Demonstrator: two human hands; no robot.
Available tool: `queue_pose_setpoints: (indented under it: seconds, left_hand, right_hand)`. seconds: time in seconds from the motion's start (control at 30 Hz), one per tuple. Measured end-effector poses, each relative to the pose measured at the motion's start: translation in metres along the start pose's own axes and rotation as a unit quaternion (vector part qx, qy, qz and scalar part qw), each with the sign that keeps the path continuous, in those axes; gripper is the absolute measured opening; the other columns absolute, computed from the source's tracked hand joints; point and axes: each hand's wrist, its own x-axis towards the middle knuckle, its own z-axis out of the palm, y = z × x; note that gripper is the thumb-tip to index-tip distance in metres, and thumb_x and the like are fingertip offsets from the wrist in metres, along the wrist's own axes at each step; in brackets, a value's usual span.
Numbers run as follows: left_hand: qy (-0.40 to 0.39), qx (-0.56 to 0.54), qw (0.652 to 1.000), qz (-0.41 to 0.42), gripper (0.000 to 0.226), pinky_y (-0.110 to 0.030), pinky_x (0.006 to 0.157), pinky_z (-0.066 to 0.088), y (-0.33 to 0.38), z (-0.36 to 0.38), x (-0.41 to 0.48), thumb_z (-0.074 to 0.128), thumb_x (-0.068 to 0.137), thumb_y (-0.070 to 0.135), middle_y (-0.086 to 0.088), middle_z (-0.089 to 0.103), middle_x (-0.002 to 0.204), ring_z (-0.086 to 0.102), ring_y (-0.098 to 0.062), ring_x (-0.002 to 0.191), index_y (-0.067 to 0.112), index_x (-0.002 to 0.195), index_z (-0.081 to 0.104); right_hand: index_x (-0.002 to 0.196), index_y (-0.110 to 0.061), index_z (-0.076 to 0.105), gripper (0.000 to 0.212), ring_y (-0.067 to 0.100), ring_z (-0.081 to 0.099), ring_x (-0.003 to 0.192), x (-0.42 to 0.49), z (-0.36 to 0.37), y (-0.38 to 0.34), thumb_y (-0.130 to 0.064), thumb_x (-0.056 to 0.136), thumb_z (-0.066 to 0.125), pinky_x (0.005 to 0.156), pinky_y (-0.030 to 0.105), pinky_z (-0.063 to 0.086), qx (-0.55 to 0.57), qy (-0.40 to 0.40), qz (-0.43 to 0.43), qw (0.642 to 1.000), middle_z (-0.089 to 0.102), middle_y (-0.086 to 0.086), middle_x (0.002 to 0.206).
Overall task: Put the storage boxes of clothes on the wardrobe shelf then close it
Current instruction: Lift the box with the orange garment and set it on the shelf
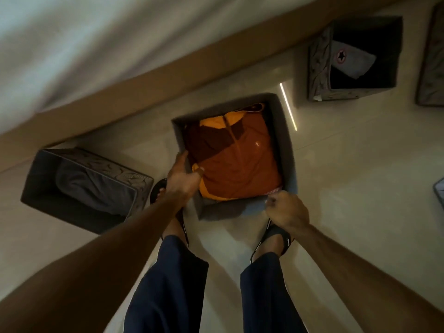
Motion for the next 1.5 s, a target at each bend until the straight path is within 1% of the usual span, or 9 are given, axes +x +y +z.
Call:
queue_pose_setpoints:
  seconds: [0.07,0.17,0.33,0.63,0.83,1.1,1.33,1.4,1.5]
  left_hand:
    - [-0.024,0.032,0.999,0.028,0.068,-0.039,0.115,0.032,0.003,-0.005,0.004,0.062,0.092,0.033,-0.002,0.03,0.158,0.031,-0.026,0.143,0.029,0.151,0.028]
    - [-0.062,0.089,0.994,0.029,0.064,-0.033,0.109,0.034,0.0,-0.005,0.008,0.063,0.092,0.024,-0.007,0.04,0.152,0.04,-0.029,0.137,0.022,0.149,0.033]
    - [-0.093,0.155,0.982,0.053,0.067,-0.033,0.105,0.038,0.009,-0.003,0.01,0.064,0.089,0.015,-0.012,0.044,0.149,0.044,-0.033,0.133,0.016,0.148,0.034]
    - [-0.049,0.191,0.974,0.115,0.051,-0.034,0.094,0.051,0.053,-0.043,-0.064,0.065,0.082,0.008,-0.007,0.065,0.124,0.06,-0.028,0.115,0.017,0.131,0.057]
    - [-0.065,0.25,0.948,0.185,0.045,-0.035,0.087,0.055,0.131,-0.094,-0.226,0.063,0.085,0.015,-0.003,0.067,0.118,0.064,-0.025,0.107,0.029,0.127,0.056]
    - [-0.032,0.293,0.927,0.233,0.069,-0.032,0.088,0.049,0.233,-0.131,-0.448,0.062,0.083,0.011,-0.012,0.063,0.128,0.063,-0.03,0.109,0.028,0.146,0.04]
    - [-0.04,0.299,0.906,0.297,0.072,-0.033,0.083,0.051,0.301,-0.095,-0.541,0.055,0.078,0.01,-0.012,0.068,0.121,0.067,-0.028,0.097,0.035,0.144,0.042]
    - [-0.051,0.307,0.893,0.327,0.068,-0.035,0.086,0.052,0.326,-0.074,-0.554,0.054,0.079,0.013,-0.009,0.065,0.129,0.066,-0.029,0.103,0.036,0.143,0.044]
    - [-0.074,0.344,0.855,0.381,0.069,-0.035,0.087,0.051,0.374,-0.035,-0.569,0.053,0.078,0.015,-0.007,0.064,0.13,0.065,-0.029,0.107,0.036,0.143,0.044]
  right_hand:
    - [0.105,-0.017,0.065,0.022,0.028,0.054,0.099,0.003,0.0,0.0,-0.025,0.087,0.056,0.072,0.036,0.049,-0.093,0.148,-0.044,0.984,0.055,0.009,0.102]
    - [0.116,-0.022,0.061,0.039,0.031,0.04,0.118,0.019,-0.013,-0.003,-0.021,0.077,0.065,0.083,0.045,0.046,-0.132,0.271,-0.059,0.952,0.041,0.013,0.128]
    - [0.119,-0.01,0.058,0.035,0.04,0.057,0.104,0.06,-0.033,-0.005,-0.019,0.086,0.05,0.084,0.043,0.053,0.043,0.106,-0.045,0.992,0.057,0.019,0.117]
    - [0.137,-0.011,0.052,0.044,0.035,0.064,0.091,-0.027,-0.078,0.017,-0.006,0.094,0.047,0.069,0.024,0.039,0.102,0.167,-0.049,0.979,0.069,0.02,0.108]
    - [0.141,-0.011,0.046,0.052,0.034,0.062,0.108,-0.197,-0.15,0.021,-0.002,0.09,0.052,0.084,0.027,0.047,0.182,0.166,0.028,0.969,0.058,0.015,0.134]
    - [0.141,-0.016,0.046,0.052,0.015,0.053,0.065,-0.409,-0.259,0.075,-0.003,0.091,0.049,0.065,0.022,0.037,0.262,0.229,0.05,0.936,0.072,0.015,0.099]
    - [0.14,-0.017,0.047,0.05,0.0,0.039,0.05,-0.5,-0.325,0.144,-0.001,0.093,0.049,0.061,0.022,0.035,0.305,0.318,0.081,0.894,0.072,0.021,0.101]
    - [0.141,-0.018,0.047,0.051,0.005,0.046,0.054,-0.514,-0.337,0.166,-0.001,0.092,0.05,0.063,0.023,0.037,0.321,0.342,0.101,0.877,0.071,0.022,0.102]
    - [0.139,-0.017,0.049,0.051,0.029,0.066,0.1,-0.531,-0.356,0.198,-0.001,0.091,0.051,0.084,0.032,0.051,0.344,0.377,0.137,0.849,0.065,0.015,0.125]
